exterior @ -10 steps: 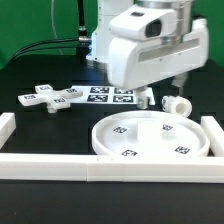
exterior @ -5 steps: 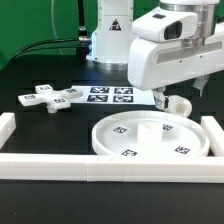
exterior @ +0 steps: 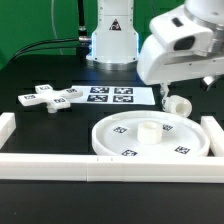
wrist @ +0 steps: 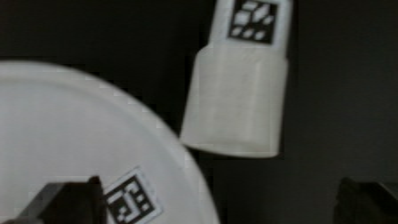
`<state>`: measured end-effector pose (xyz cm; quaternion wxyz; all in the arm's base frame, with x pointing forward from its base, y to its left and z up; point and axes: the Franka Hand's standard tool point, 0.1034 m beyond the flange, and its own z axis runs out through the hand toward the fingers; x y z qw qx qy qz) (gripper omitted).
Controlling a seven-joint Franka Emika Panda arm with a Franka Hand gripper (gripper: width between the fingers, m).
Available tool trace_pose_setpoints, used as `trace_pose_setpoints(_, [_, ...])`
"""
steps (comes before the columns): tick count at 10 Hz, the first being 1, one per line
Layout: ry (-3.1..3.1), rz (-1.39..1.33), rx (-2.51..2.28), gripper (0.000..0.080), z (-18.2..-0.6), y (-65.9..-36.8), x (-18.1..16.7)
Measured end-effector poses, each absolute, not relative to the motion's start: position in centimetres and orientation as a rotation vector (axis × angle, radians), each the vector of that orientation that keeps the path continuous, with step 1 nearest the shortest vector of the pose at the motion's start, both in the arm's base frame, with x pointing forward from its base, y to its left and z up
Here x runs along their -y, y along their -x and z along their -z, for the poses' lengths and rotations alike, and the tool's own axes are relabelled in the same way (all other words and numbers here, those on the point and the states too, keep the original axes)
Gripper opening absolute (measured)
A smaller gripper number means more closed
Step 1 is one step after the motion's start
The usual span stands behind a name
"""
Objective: Assemble round table
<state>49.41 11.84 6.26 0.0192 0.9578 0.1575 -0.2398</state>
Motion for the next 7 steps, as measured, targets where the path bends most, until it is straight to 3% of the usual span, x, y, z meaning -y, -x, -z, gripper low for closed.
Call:
trace_pose_setpoints(3, [-2.896, 0.975, -0.49, 0.0649, -5.9, -49.1, -11.8])
trace_pose_setpoints(7, [-2.895, 0.989, -0.269, 0.0649, -4.5, -48.5, -11.2])
